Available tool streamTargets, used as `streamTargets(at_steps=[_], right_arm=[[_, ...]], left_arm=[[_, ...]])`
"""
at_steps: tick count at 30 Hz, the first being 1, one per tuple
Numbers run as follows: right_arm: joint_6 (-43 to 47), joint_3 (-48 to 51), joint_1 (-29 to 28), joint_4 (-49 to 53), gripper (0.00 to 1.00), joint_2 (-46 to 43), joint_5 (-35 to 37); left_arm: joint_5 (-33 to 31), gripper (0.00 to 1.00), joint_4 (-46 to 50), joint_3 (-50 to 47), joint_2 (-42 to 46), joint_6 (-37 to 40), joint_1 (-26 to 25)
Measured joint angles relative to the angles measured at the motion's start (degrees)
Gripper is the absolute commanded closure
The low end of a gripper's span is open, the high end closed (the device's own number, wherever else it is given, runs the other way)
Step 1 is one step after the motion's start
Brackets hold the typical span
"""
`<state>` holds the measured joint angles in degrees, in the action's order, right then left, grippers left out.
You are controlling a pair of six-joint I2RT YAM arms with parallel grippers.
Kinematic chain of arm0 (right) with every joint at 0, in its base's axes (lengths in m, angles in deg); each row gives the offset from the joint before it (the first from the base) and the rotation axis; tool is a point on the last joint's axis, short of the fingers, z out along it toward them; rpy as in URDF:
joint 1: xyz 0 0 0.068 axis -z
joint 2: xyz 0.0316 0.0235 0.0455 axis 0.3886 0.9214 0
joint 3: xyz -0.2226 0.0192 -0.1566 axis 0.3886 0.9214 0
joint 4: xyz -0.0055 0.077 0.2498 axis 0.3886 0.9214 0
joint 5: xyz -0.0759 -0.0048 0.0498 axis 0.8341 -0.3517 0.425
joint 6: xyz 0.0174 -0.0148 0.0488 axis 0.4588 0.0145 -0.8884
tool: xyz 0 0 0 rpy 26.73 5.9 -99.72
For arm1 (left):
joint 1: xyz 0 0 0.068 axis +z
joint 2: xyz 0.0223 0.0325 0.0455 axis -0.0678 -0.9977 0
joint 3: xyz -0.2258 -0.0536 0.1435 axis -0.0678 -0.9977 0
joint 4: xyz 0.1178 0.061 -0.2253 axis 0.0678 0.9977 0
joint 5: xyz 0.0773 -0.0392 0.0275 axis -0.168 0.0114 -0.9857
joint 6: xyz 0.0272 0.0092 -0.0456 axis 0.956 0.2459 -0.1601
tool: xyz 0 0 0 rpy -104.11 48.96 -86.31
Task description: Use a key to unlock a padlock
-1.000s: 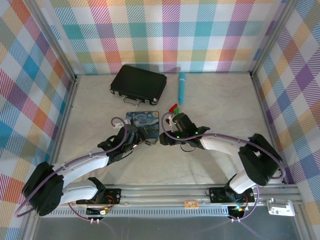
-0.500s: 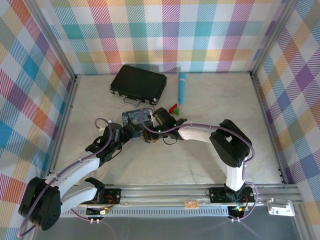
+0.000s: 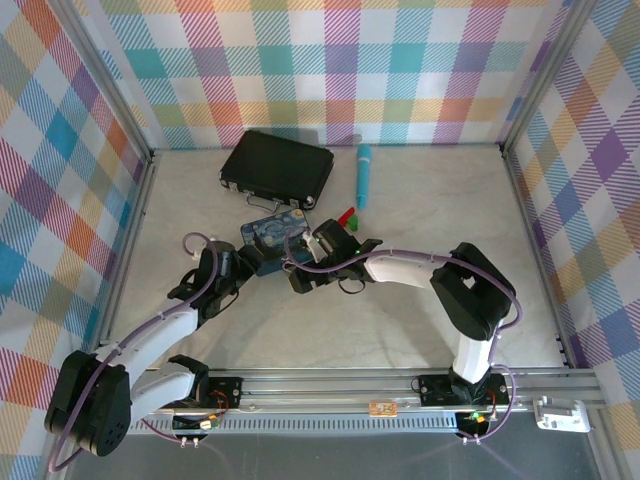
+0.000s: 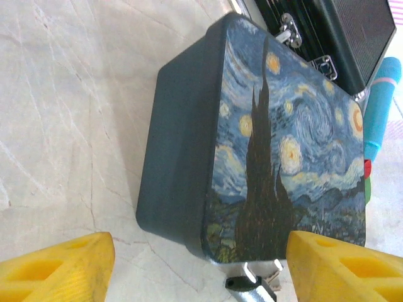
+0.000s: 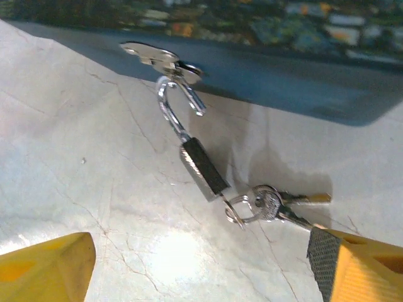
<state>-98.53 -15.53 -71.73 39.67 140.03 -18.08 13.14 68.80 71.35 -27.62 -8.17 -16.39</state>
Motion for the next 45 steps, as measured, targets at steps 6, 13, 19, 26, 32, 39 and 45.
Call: streamTargets(at_steps=[6,13,19,26,32,39,45], right_arm=[[-10.25,-2.54,-3.04,3.32,0.03,0.96,6.05],[-17.75,-7.43,-6.34,5.6,0.1,4.96,14.93],[-19.08,-9.49,-7.5,7.43,0.12,8.72,19.52],[-19.3,-12.41,-8.02,7.78,0.28,11.69,23.17],[-19.12,-12.46,-8.13,7.85,0.45,12.24,25.92],[-13.46,-12.07,-8.13,6.19,0.62,12.31,27.63],[-3.76,-11.96,-8.13,4.59,0.75,12.61,27.87]], left_arm=[[-0.15,0.28,-0.83,0.37,-0.26,-0.68,0.28],[-0.31,0.28,-3.21,0.42,-1.27,-2.21,0.61],[-0.63,0.28,-6.1,0.42,-2.19,-4.24,0.61],[-0.68,0.28,-6.8,0.44,-3.04,-4.76,0.7],[-1.2,0.28,-6.75,0.44,-2.84,-4.76,0.83],[-2.21,0.28,-6.78,0.42,-1.97,-4.72,1.49],[-2.21,0.28,-6.91,0.31,-1.97,-4.5,2.08]])
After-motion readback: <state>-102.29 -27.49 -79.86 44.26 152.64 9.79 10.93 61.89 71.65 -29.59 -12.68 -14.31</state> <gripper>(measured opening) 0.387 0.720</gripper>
